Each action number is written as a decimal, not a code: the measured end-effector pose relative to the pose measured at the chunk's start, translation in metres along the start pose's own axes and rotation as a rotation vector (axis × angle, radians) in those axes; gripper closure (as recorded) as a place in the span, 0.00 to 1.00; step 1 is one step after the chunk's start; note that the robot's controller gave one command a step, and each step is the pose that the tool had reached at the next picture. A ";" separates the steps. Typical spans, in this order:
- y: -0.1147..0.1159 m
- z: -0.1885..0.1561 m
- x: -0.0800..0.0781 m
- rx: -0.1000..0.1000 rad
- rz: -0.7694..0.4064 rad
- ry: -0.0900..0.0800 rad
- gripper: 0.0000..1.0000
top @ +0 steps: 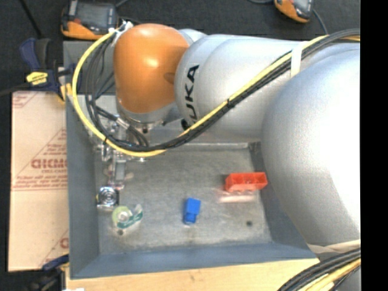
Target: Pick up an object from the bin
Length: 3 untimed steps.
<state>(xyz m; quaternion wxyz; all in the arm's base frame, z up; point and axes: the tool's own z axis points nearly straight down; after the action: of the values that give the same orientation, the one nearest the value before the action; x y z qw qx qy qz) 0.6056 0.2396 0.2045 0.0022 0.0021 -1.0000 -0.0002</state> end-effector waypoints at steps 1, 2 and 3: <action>-0.024 0.121 0.062 0.003 -0.103 0.002 0.00; -0.023 0.116 0.058 -0.001 -0.098 -0.006 1.00; -0.008 0.123 0.020 -0.003 -0.487 0.017 1.00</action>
Offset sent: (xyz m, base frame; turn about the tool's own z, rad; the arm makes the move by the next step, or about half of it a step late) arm -0.0600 -0.0223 -0.1167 -0.1031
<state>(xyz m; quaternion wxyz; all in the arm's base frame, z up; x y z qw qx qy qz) 0.5851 0.2317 0.0815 0.0104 0.2431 -0.9699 -0.0021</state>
